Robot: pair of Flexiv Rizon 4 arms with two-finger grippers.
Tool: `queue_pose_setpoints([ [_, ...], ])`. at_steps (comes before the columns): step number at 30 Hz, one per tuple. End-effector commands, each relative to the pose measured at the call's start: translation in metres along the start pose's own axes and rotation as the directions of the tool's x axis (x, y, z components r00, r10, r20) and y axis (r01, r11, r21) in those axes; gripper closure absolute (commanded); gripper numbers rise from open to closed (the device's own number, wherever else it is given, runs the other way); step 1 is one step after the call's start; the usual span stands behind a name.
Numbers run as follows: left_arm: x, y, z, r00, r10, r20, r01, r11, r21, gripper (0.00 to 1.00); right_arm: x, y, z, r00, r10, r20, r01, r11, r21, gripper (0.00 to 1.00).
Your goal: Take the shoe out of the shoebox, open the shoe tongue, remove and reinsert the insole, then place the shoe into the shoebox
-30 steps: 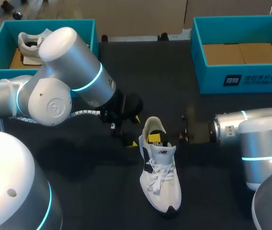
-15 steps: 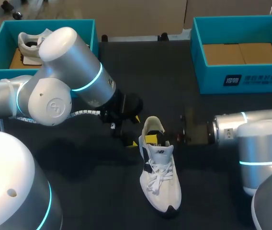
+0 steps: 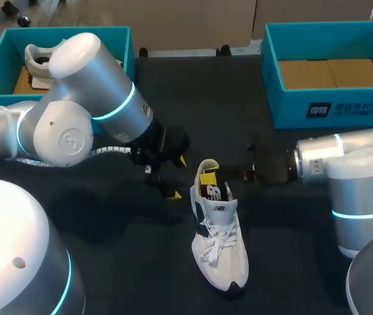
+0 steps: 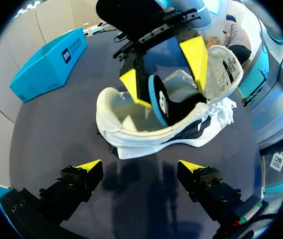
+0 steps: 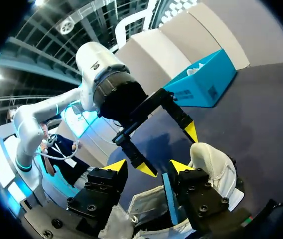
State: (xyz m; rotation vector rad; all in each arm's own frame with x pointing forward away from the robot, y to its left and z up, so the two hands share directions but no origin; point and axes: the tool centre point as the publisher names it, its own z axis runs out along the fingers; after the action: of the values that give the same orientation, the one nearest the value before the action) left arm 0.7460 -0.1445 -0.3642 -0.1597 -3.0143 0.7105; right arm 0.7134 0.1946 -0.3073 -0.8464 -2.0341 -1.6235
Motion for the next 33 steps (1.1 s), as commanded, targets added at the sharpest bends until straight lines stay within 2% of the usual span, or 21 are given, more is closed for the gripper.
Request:
queue_pose_setpoints([
  [1,0.002,0.012,-0.019,1.000,-0.001,-0.004,0.001,1.000,0.003,0.00,0.008,0.007,-0.009,1.000,-0.010,0.020,0.009,1.000,0.023,0.48],
  [11,-0.005,0.034,-0.055,1.000,0.026,0.003,-0.026,0.999,-0.043,0.00,0.002,0.035,-0.042,0.997,-0.013,0.081,0.004,0.994,0.109,0.50],
  [16,-0.010,0.044,-0.074,1.000,0.004,0.027,-0.002,0.998,-0.063,0.00,-0.011,0.050,-0.061,0.996,0.058,0.074,-0.070,0.982,0.177,0.50],
  [19,-0.012,0.048,-0.080,0.999,-0.007,0.035,0.009,0.997,-0.070,0.00,-0.017,0.054,-0.068,0.992,0.115,0.061,-0.126,0.963,0.240,0.49],
  [22,-0.013,0.051,-0.086,0.999,-0.012,0.036,0.015,0.997,-0.075,0.00,-0.024,0.059,-0.074,0.980,0.189,0.066,-0.201,0.927,0.317,0.38],
  [23,-0.013,0.052,-0.088,0.999,-0.010,0.035,0.013,0.997,-0.081,0.00,-0.025,0.060,-0.076,0.974,0.219,0.063,-0.227,0.914,0.337,0.38],
  [24,-0.014,0.053,-0.090,0.999,-0.010,0.035,0.013,0.996,-0.084,0.00,-0.026,0.062,-0.078,0.971,0.225,0.083,-0.240,0.906,0.348,0.36],
  [28,-0.017,0.055,-0.099,1.000,0.009,0.016,-0.007,0.995,-0.104,0.00,-0.028,0.069,-0.089,0.956,0.263,0.126,-0.291,0.880,0.376,0.39],
  [33,-0.022,0.061,-0.109,0.999,0.041,-0.012,-0.043,0.987,-0.156,0.00,-0.027,0.077,-0.102,0.928,0.295,0.229,-0.365,0.842,0.397,0.38],
])
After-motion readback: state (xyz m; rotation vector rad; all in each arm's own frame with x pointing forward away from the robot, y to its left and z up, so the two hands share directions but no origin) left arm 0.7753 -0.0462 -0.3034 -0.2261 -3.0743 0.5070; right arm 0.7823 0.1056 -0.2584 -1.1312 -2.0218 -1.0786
